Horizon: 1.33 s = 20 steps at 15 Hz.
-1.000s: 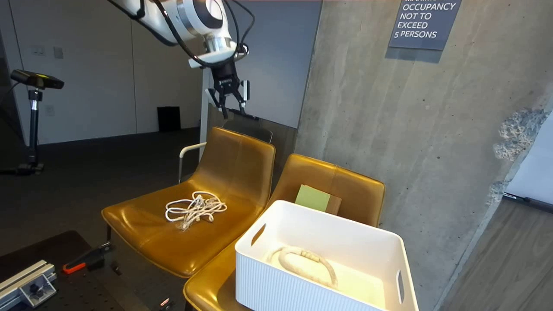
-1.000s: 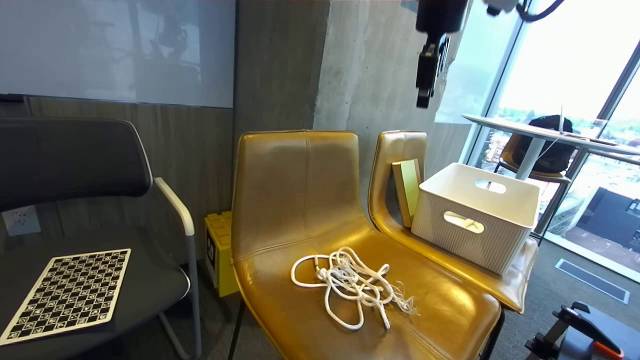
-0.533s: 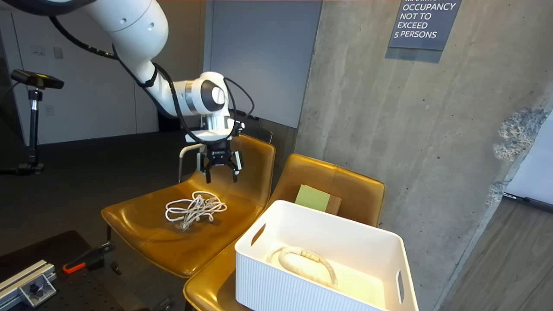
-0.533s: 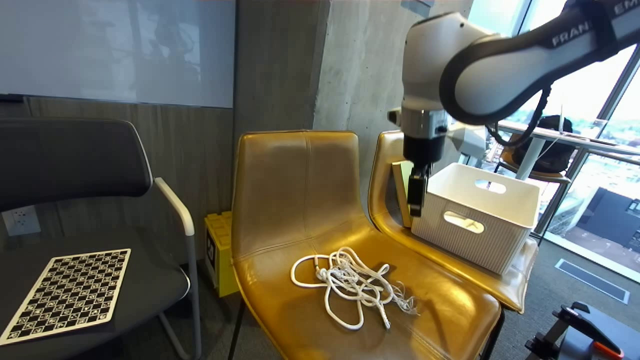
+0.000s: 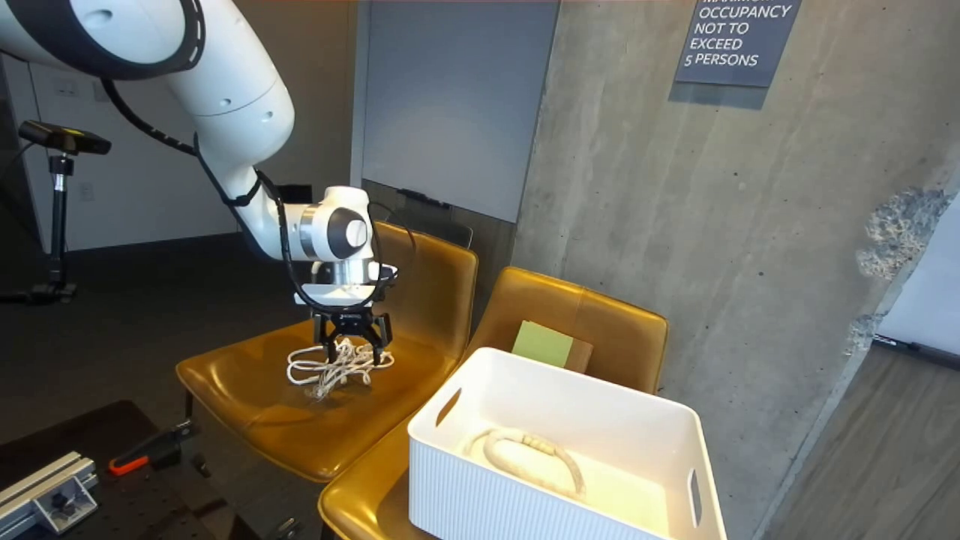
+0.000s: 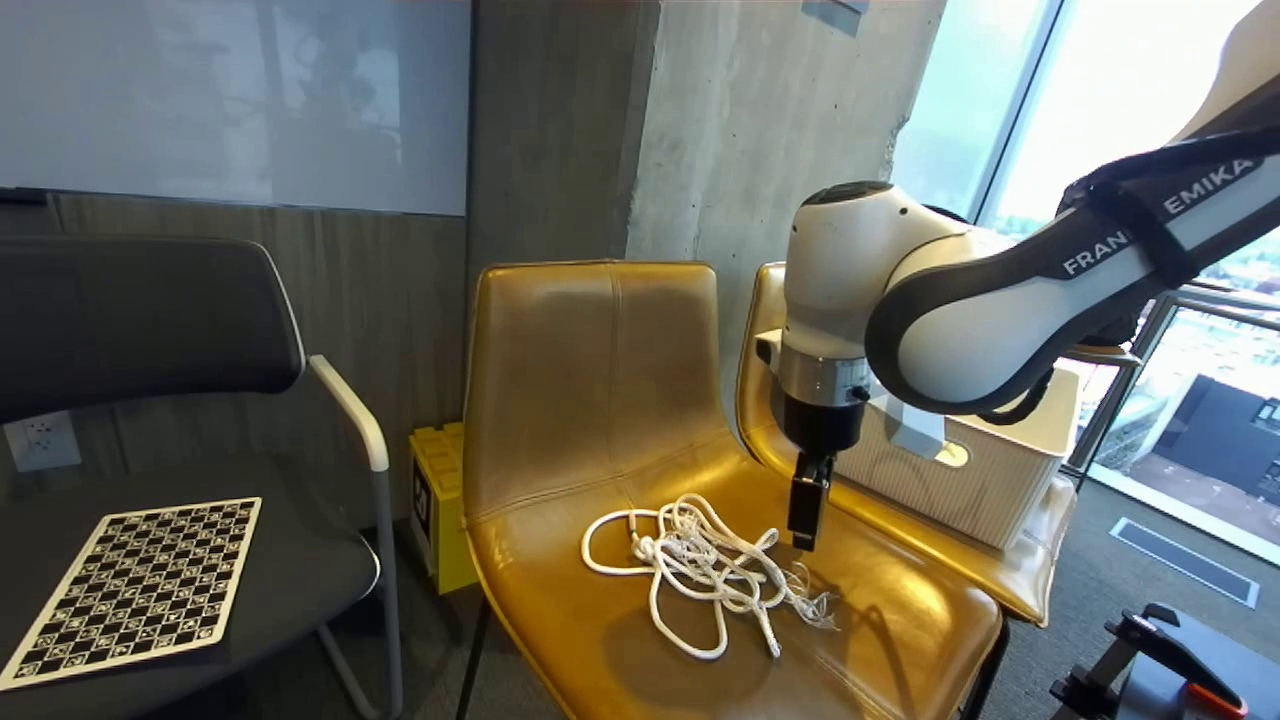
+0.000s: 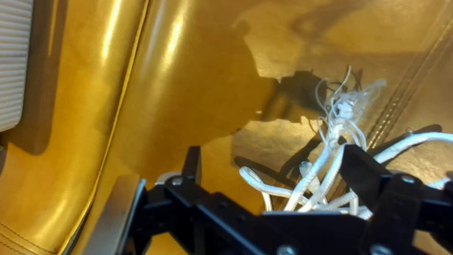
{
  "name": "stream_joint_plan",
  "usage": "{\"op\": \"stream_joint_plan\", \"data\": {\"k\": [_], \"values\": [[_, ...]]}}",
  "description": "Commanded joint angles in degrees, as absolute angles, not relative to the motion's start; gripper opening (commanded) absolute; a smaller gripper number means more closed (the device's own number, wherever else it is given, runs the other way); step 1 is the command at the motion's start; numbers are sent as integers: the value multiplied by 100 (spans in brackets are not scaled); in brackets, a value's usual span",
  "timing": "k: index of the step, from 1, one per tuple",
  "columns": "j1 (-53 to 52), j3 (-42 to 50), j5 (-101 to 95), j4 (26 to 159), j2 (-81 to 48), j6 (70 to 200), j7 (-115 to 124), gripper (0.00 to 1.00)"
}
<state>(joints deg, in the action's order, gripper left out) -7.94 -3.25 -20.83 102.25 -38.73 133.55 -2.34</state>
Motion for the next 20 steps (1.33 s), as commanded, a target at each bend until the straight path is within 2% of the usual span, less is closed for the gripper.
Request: {"op": "stream_joint_plan", "data": {"k": [1,16,17,18,19,20], "values": [[-871,-363,-1792,10072,-3840,13493,-248,100],[-973,-339,-1360,10006,-4222,13670,-156,99],[-1001,-334,-1366,9998,-4265,13668,-149,91],[-1019,-331,-1360,9980,-4307,13659,-150,75],[-1029,-327,-1355,9953,-4357,13658,-154,73],[-1038,-325,-1351,9950,-4381,13665,-157,66]]}}
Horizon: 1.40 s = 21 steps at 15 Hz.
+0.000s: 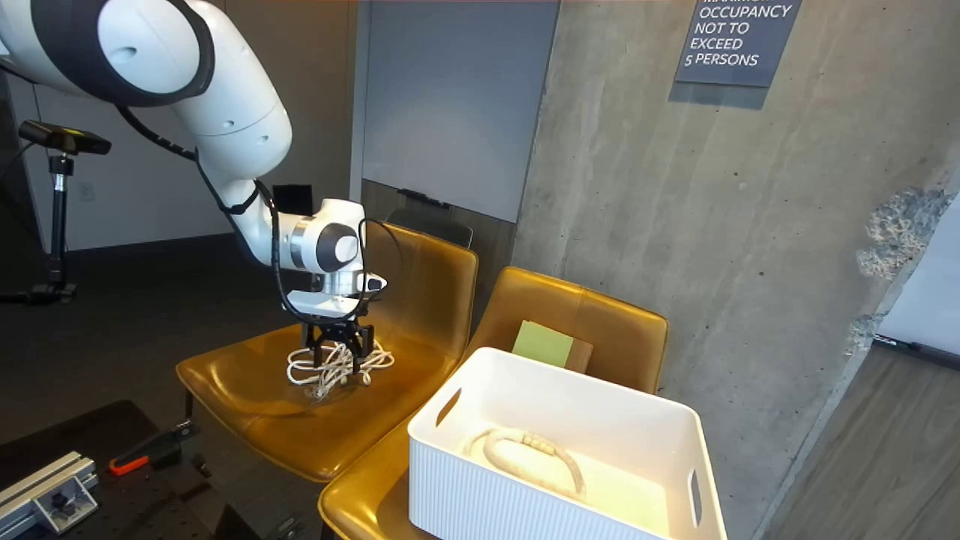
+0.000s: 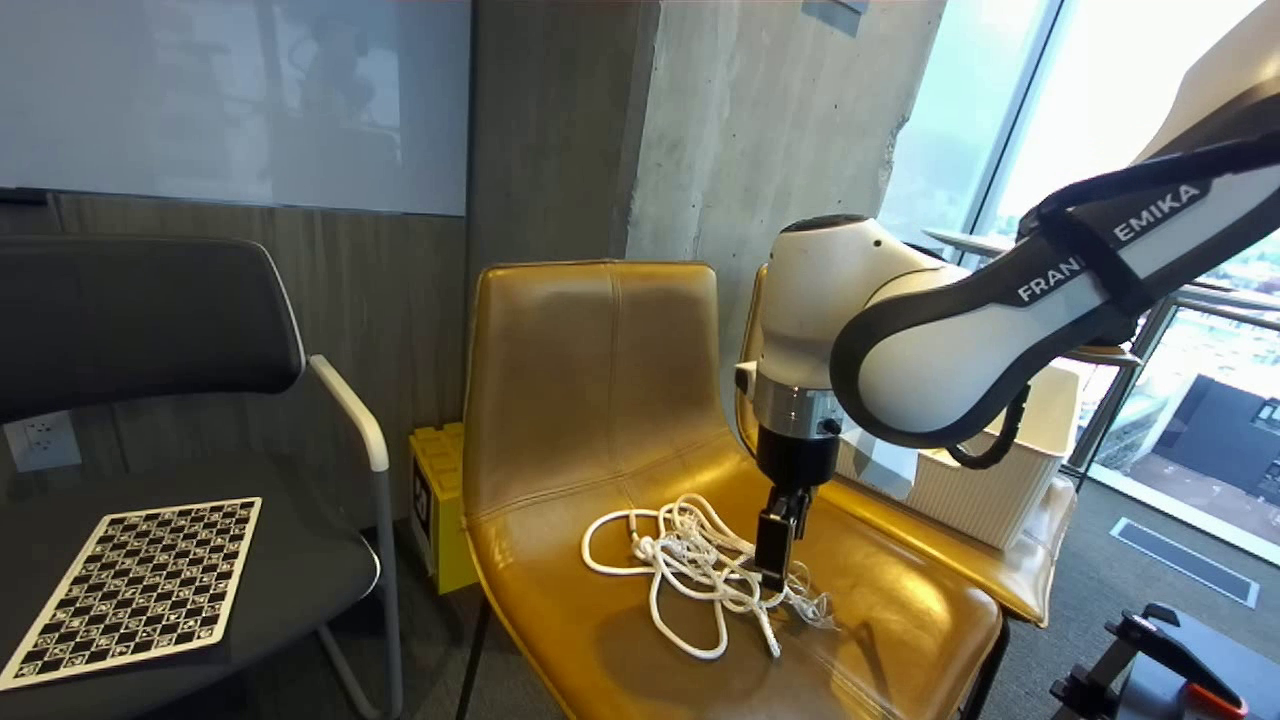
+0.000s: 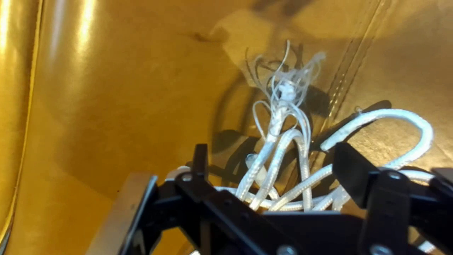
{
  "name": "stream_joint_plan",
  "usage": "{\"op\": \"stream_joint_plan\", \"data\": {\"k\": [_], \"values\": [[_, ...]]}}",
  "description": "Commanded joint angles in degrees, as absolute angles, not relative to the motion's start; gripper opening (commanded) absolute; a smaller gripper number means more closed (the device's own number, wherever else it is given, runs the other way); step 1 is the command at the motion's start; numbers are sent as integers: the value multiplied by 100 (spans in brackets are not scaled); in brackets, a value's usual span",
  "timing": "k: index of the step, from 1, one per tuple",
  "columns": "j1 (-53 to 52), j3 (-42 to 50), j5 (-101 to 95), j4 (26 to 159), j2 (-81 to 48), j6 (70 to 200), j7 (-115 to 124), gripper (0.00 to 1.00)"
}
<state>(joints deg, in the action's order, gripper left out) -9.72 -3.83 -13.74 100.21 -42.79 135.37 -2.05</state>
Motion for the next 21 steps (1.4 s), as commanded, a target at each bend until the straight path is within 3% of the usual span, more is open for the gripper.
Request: {"op": "stream_joint_plan", "data": {"k": [1,9,14,21], "values": [[-1049,-323,-1350,9961,-4389,13684,-152,56],[-1161,-293,-1401,10047,-4359,13829,-91,1],[-1266,-271,-1462,10143,-4155,13813,-33,1],[-1324,-283,-1502,10306,-2554,13782,110,1]]}}
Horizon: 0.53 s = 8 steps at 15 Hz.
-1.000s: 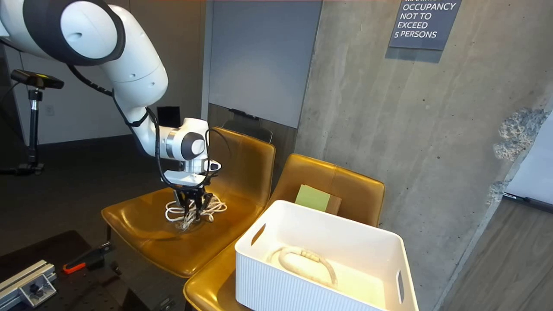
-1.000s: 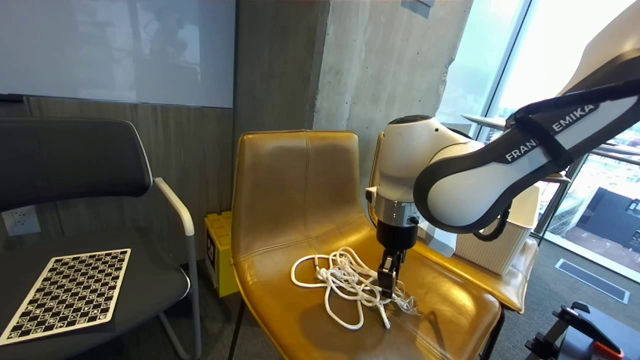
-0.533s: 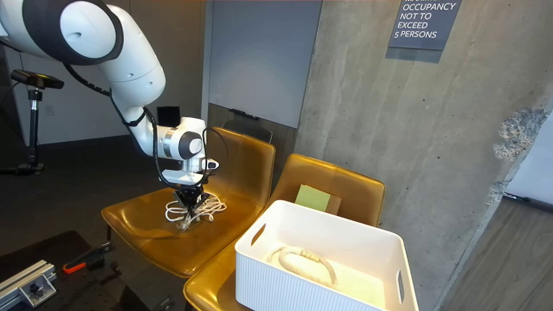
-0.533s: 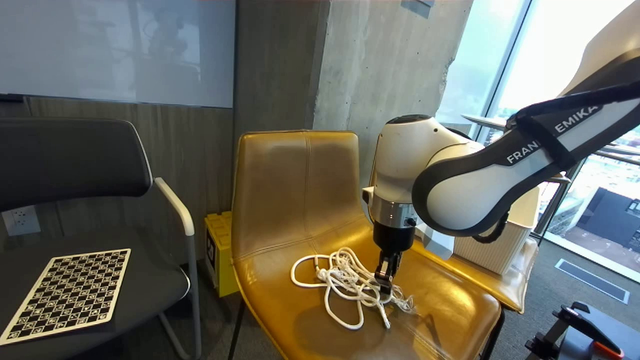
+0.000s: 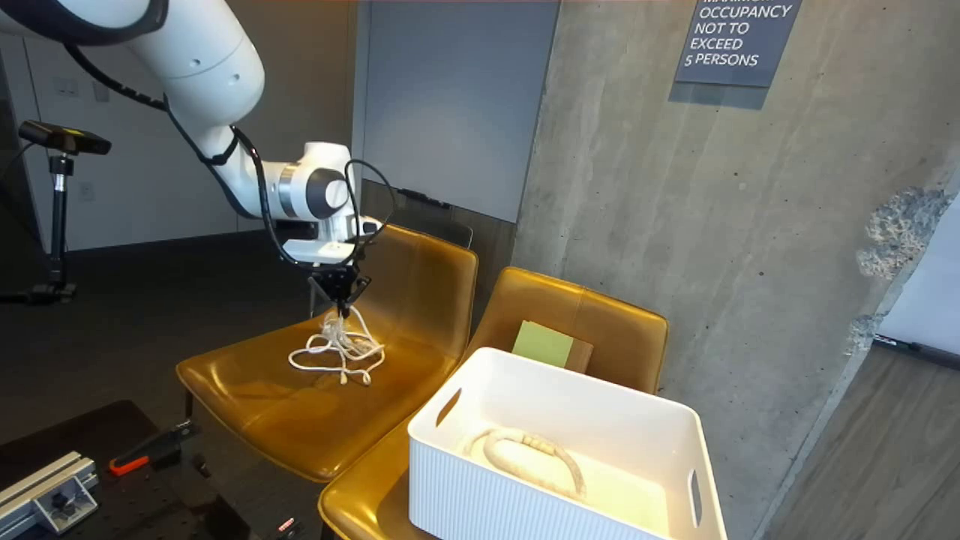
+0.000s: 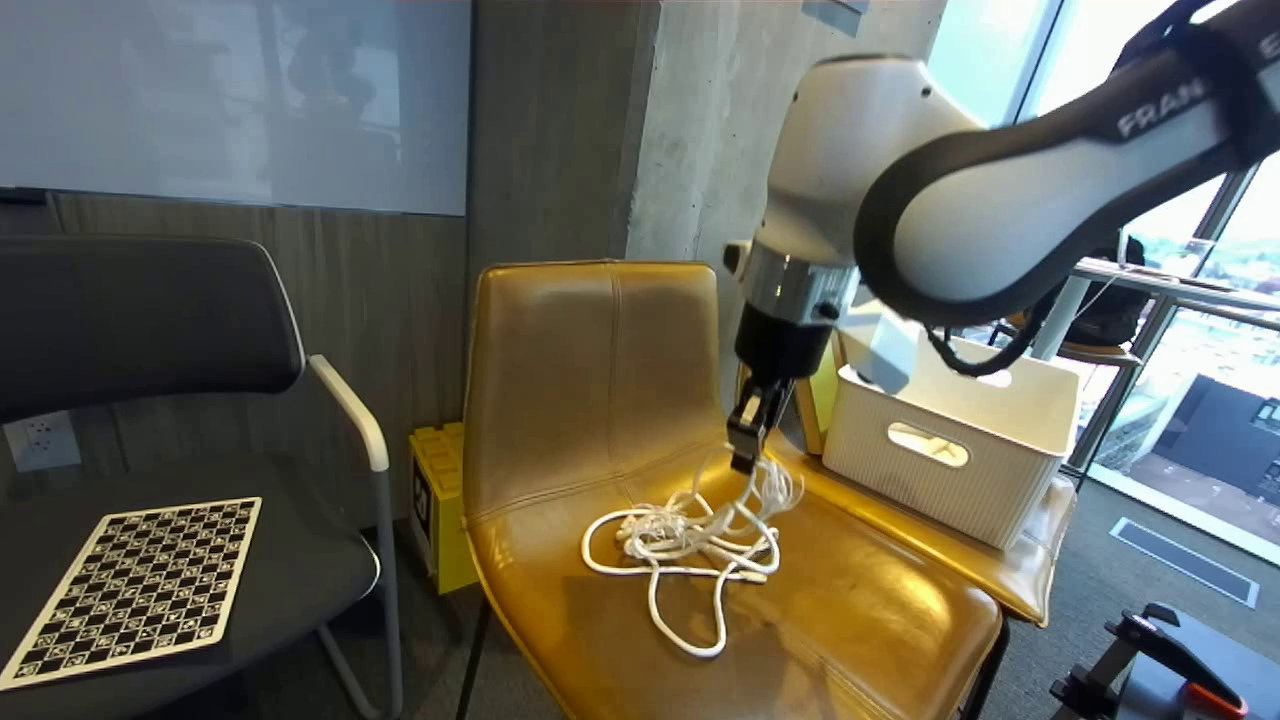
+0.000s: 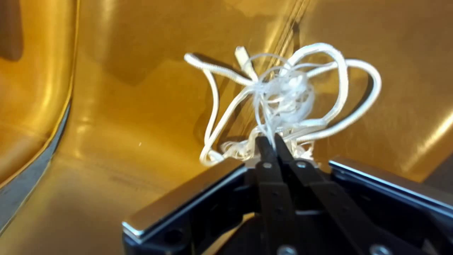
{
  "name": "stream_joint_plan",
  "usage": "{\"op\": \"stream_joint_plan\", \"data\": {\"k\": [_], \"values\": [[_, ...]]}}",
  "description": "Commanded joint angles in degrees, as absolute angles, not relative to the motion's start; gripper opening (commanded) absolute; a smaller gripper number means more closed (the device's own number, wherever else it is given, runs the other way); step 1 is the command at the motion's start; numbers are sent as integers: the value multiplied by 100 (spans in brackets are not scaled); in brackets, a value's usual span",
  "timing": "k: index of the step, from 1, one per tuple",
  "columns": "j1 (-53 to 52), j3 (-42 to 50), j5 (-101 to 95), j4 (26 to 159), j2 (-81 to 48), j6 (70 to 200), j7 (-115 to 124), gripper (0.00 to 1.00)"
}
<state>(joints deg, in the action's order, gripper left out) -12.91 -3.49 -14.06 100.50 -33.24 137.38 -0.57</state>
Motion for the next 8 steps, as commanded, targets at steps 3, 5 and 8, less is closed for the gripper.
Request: {"op": "stream_joint_plan", "data": {"k": [3,5,8], "values": [[-1259,-272,-1523,10171,-1872,13573,131,1],[-1173,-295,-1483,10050,-1435,13392,86,1],[-1049,-343,-1452,9817,-813,12978,26,1]]}}
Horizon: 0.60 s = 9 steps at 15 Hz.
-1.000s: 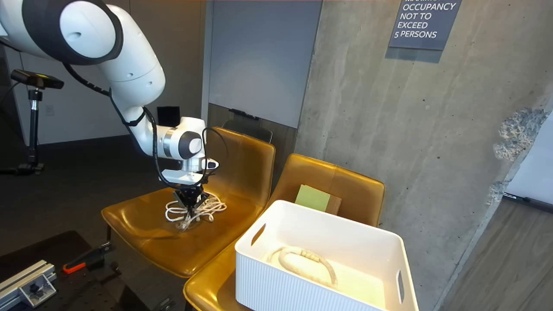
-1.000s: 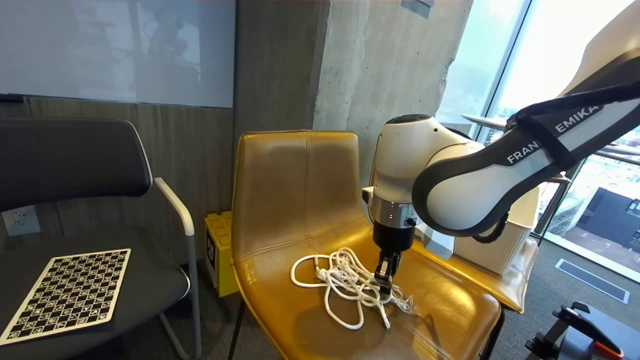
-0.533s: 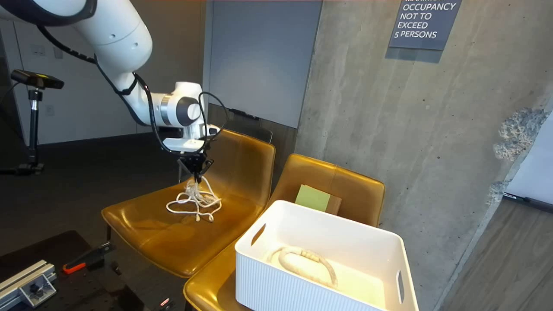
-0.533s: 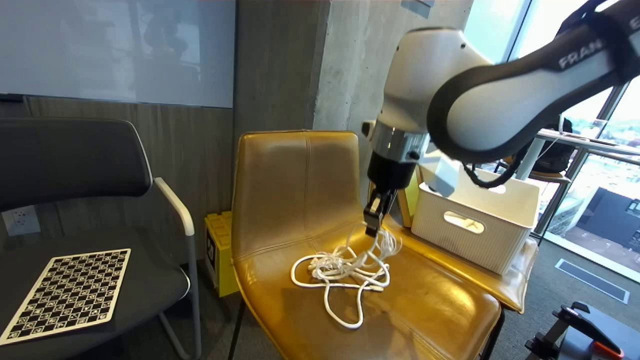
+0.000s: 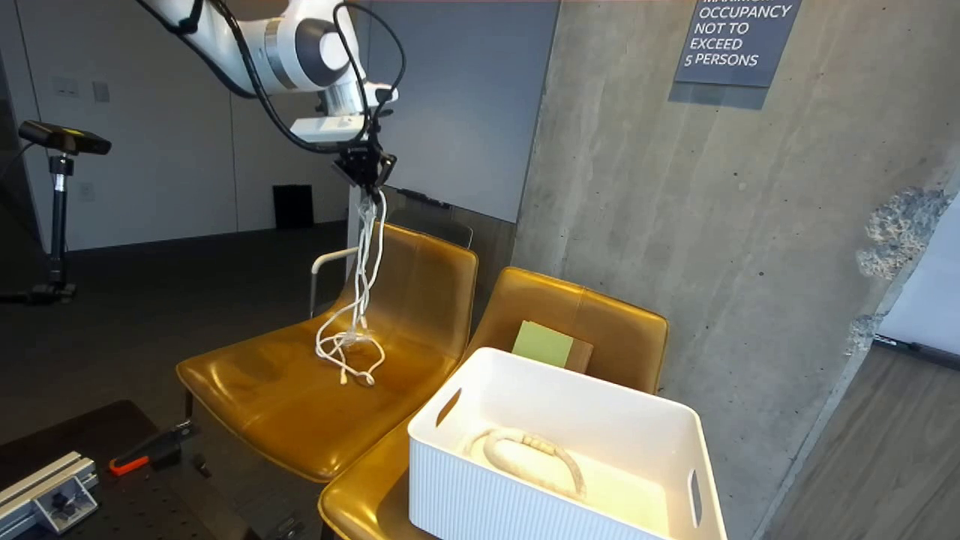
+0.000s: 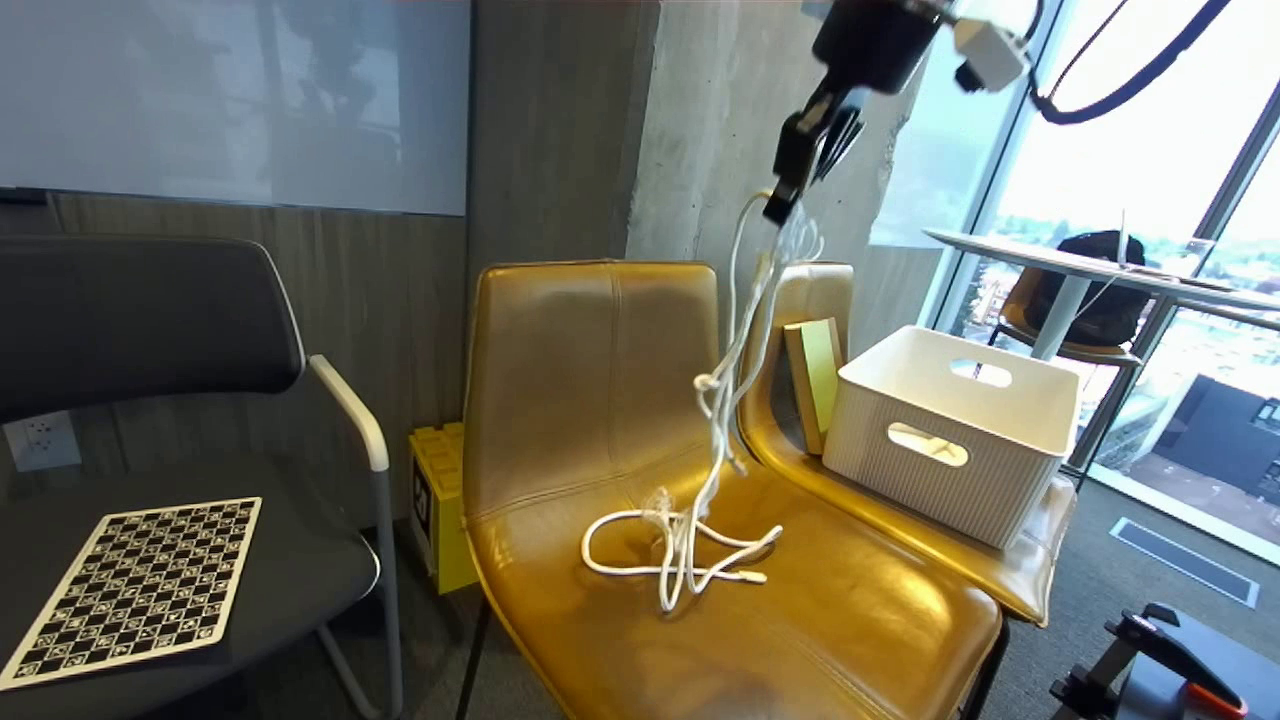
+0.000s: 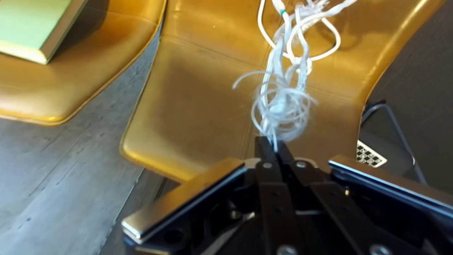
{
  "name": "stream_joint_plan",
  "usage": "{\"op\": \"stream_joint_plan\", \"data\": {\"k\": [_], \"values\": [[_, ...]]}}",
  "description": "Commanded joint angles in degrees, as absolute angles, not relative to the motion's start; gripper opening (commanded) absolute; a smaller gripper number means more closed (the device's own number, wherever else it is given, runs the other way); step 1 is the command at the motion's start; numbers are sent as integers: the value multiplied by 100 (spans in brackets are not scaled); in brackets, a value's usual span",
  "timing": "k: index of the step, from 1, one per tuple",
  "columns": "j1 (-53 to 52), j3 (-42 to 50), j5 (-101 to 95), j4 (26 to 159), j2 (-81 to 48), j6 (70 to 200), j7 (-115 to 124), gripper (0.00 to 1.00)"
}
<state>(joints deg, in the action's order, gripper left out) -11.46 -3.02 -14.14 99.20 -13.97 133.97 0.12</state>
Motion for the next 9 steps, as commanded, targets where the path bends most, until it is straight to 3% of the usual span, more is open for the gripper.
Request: {"op": "stream_joint_plan", "data": {"k": [1,9], "values": [[-1014,-358,-1448,9710,-621,12803,2,1],[-905,-485,-1441,9002,70,12058,3,1]]}}
